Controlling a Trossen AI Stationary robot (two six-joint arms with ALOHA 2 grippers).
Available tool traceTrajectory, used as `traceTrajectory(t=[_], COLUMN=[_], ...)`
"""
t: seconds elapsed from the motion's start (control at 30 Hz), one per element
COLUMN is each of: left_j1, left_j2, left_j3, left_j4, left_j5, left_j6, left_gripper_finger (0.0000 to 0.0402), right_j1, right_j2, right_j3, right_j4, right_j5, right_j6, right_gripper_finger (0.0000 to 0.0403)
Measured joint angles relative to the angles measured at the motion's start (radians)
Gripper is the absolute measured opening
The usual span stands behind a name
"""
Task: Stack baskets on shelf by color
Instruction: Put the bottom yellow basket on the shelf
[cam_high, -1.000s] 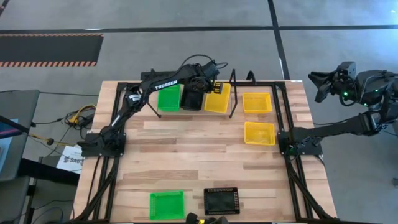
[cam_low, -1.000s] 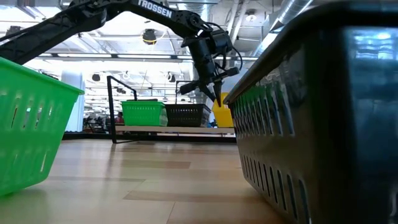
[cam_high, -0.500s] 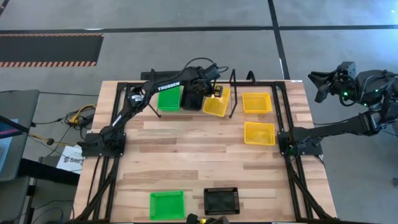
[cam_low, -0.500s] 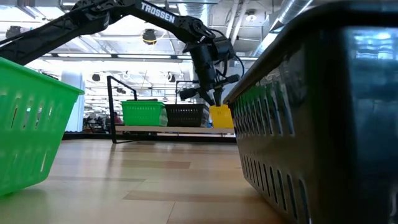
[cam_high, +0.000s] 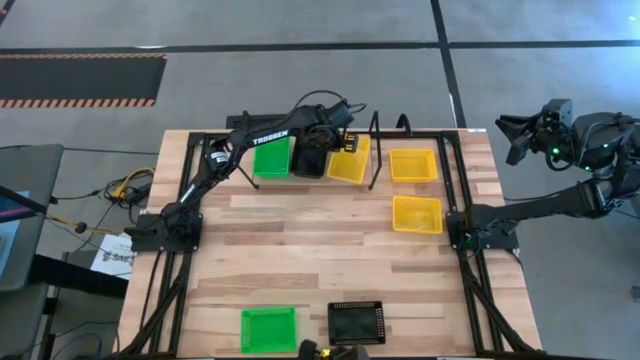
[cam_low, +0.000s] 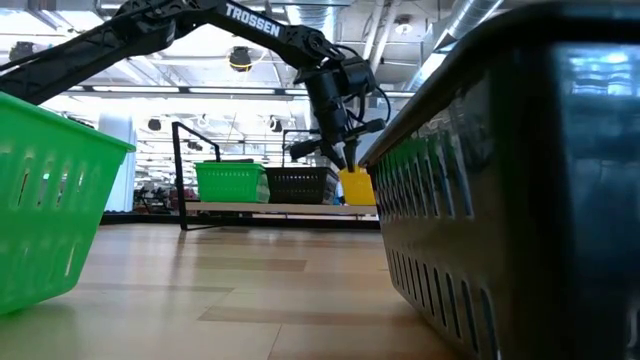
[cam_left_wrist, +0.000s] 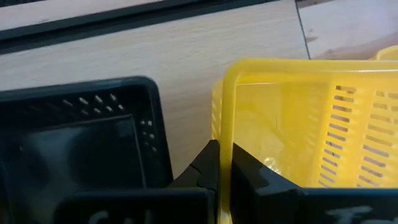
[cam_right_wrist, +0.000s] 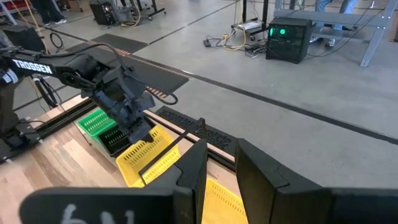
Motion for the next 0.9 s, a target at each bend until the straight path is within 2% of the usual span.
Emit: traceTrajectory(t=[0.27, 0.67, 0.9], left_j1=[0.002, 0.004, 0.008], left_j2=[0.0, 0.0, 0.0], left_j3=[0.0, 0.0, 0.035], left_j4=[0.053, 0.073, 0.056], left_j5=[-0.009, -0.01, 0.039], left_j6=[0.071, 0.08, 0.098], left_gripper_finger=[0.0009, 0.0081, 0.0081], right_j1=[0.0, 0.0, 0.0], right_j2=[0.0, 0.0, 0.0], right_j3=[0.0, 0.0, 0.0], right_j4=[-0.003, -0.007, -0.025], right_j5=[-0.001, -0.001, -0.005], right_j6=[0.0, 0.0, 0.0], right_gripper_finger=[0.0102, 0.0102, 0.0102])
